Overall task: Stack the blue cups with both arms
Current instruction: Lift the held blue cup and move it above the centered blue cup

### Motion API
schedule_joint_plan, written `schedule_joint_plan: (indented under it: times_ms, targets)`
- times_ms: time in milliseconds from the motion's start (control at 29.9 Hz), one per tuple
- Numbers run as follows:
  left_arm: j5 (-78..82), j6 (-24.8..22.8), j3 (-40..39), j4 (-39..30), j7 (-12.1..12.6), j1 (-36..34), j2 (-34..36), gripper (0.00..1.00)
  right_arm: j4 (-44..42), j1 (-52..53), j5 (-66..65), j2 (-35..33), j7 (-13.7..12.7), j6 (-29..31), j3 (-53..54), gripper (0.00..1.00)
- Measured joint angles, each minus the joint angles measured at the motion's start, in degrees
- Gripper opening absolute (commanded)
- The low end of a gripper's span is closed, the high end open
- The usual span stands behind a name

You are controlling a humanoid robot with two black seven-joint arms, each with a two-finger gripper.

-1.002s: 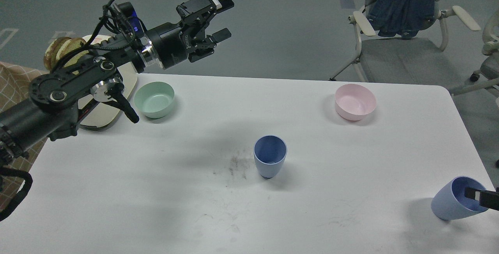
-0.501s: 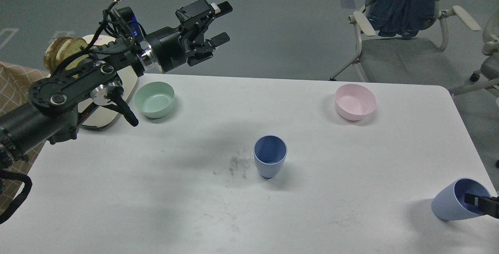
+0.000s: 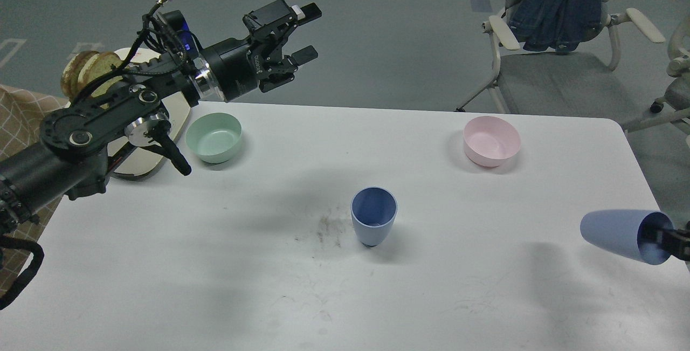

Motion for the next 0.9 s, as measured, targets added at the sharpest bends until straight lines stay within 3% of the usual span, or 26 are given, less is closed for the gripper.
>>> schedule_joint_plan:
  times_ms: [234,501,735,902]
  targets:
    - [0.0,0.0,0.0,-0.1,0.1,-0.2,0.1,0.96,-3.1,14.9,-1.1,5.6,0.0,9.1,0.1,0.0]
    - [0.0,0.0,0.1,0.0,0.1,-0.2,0.0,0.96,-13.1,28.3,-6.6,20.1,0.0,17.0,-2.0,0.0]
    - [0.0,0.1,0.0,0.0,0.1,-0.2,-0.1,0.96,-22.4,45.7,-6.5,37.2,0.0,17.8,-20.1,0.0]
    - [0.0,0.1,0.0,0.1,0.1,-0.2,-0.4,0.96,-24.0,52.1,-6.2,46.7,0.0,17.8,-28.8,0.0]
